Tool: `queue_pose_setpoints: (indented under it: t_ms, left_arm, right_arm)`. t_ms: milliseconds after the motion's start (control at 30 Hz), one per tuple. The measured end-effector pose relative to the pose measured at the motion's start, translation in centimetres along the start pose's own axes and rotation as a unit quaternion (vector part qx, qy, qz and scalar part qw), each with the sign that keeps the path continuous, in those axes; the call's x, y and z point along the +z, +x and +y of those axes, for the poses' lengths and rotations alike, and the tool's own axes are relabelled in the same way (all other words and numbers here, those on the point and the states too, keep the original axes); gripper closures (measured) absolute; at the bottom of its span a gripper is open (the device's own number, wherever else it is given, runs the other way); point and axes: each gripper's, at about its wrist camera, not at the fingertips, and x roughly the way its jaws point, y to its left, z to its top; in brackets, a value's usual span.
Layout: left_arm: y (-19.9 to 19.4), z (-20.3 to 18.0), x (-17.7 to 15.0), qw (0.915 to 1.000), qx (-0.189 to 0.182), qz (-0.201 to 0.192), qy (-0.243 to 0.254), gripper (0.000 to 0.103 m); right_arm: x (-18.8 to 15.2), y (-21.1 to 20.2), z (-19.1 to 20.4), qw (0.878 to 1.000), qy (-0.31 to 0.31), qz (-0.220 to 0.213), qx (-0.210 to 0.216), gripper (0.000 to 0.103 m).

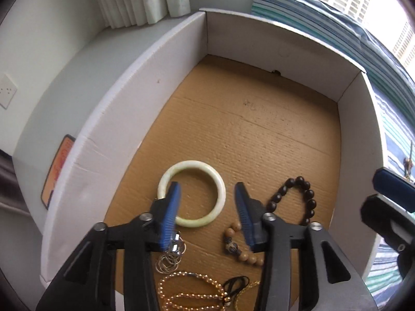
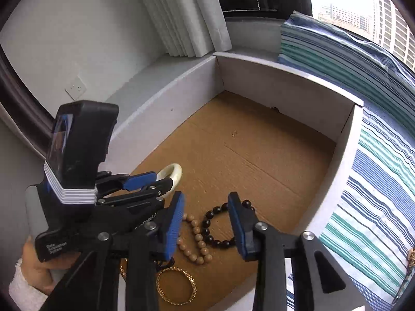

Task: Organize jewelry
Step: 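Carry the jade bangle and black bracelet into the white box and open both tools, then move both tools back over the watch and gold pieces on the bed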

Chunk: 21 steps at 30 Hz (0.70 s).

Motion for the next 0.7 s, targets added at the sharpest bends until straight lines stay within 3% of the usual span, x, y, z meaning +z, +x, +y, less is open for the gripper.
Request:
queue_pose_setpoints:
  t_ms: [200, 300, 400, 500, 700]
  left_arm:
    - [-4.1, -1.7, -1.6, 0.9992, -0.007, -0.03, 0.024, 0.042]
    - [-6.4, -4.4, -3.6, 0.9972, -0.02, -0.044, 0.057, 0.034]
    - [-8.2, -8.2, -6.0, 0.9932, -0.048, -0.046, 0.096, 0.033]
    - [-10.0, -12.4, -8.8, 0.9864, -0.084, -0.049, 0.132, 0.032]
    - [-11.8, -21.4, -14.5, 0.9638, -0.159, -0.044, 0.21, 0.024]
  right_arm:
    - [-2.4, -6.1, -2.3, 0.999, 0.011, -0.049, -0.004, 0.062]
    - [-6.1, -8.7, -4.3, 0.997, 0.022, -0.067, -0.02, 0.057]
    - [-10.8, -10.5, -6.8, 0.996, 0.039, -0.074, -0.034, 0.056]
    - [-15.4, -11.9, -10.4, 0.994, 0.069, -0.069, -0.057, 0.056]
    - [-24.6, -15.6, -16.8, 0.983, 0.132, -0.065, -0.108, 0.056]
